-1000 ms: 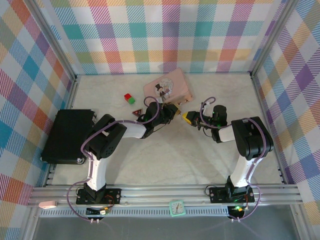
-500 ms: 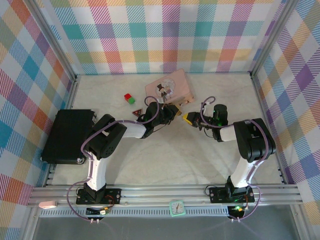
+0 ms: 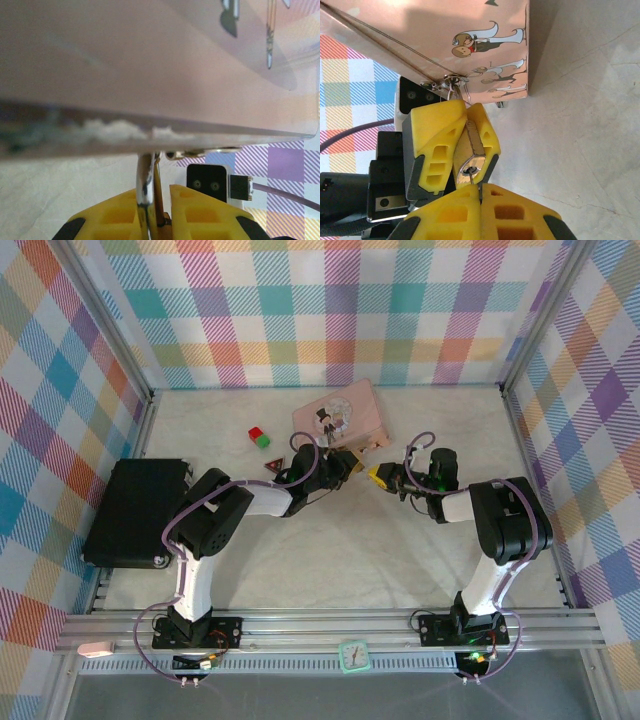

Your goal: Unlock the padlock with the key

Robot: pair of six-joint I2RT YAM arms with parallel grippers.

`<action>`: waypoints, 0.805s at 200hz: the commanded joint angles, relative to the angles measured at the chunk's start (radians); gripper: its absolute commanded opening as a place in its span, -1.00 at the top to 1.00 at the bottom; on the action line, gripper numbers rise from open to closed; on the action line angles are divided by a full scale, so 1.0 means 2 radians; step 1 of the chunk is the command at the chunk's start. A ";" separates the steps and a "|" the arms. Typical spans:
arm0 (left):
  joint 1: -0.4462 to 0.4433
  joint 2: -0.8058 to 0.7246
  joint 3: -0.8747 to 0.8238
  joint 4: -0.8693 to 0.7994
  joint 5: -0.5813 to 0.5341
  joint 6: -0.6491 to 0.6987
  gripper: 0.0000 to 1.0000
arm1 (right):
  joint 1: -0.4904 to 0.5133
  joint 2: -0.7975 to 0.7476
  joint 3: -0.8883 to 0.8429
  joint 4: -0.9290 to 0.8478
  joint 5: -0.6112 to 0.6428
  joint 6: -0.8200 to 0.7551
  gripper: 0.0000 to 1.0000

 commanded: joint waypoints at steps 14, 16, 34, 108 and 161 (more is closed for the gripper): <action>-0.024 -0.016 0.009 0.019 0.058 0.008 1.00 | -0.002 0.018 -0.015 0.092 0.026 0.073 1.00; -0.024 -0.016 0.009 0.019 0.057 0.009 1.00 | -0.003 0.020 -0.015 0.096 0.025 0.076 1.00; -0.024 -0.012 0.012 0.020 0.055 0.009 1.00 | -0.002 0.031 -0.023 0.127 0.020 0.096 1.00; -0.026 -0.001 0.016 0.025 0.046 0.013 1.00 | 0.016 0.038 -0.033 0.156 0.048 0.169 1.00; -0.033 -0.011 0.016 0.025 0.037 0.000 1.00 | 0.057 0.061 -0.041 0.195 0.127 0.207 1.00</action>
